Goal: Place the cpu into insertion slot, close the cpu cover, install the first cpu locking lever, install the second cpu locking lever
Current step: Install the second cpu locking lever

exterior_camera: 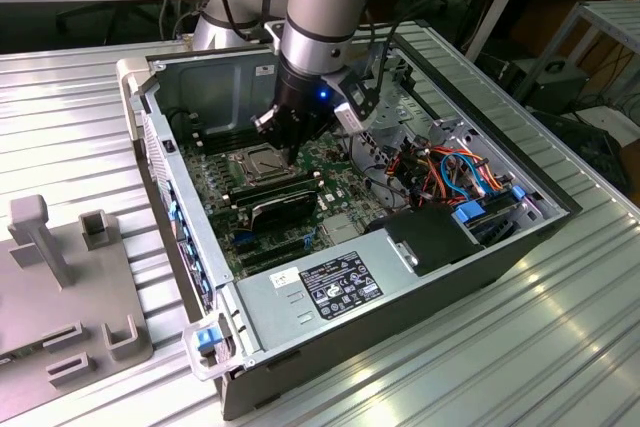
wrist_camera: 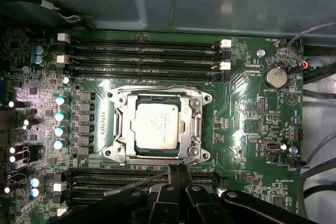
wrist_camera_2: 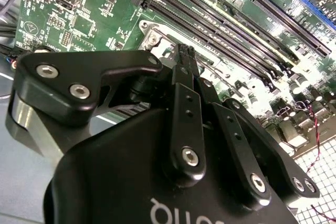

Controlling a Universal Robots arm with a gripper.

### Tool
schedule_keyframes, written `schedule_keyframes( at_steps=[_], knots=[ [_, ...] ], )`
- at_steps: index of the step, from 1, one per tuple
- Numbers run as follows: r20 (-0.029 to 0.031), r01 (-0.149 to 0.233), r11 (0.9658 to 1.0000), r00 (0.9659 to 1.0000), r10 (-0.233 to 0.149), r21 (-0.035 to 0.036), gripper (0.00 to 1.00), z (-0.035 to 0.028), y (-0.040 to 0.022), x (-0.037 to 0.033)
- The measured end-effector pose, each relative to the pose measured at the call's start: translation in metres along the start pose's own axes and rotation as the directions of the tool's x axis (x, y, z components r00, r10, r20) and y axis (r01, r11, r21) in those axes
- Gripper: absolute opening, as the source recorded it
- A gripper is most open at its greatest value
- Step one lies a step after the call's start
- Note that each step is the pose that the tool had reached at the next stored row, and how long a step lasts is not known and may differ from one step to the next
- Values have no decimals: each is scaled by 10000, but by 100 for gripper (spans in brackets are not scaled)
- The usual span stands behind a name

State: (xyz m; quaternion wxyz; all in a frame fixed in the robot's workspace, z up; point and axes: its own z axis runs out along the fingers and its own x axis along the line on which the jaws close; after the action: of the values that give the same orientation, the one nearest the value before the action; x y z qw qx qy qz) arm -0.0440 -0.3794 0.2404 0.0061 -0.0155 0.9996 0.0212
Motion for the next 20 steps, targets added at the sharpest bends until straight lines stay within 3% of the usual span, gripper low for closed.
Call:
schedule_keyframes(
  at_steps=[9, 20],
  knots=[
    [-5, 1, 10000, 10000, -1, 56, 11, 36, -25, 38],
    [-5, 1, 10000, 10000, -1, 68, 11, 85, -19, 298]
  ],
)
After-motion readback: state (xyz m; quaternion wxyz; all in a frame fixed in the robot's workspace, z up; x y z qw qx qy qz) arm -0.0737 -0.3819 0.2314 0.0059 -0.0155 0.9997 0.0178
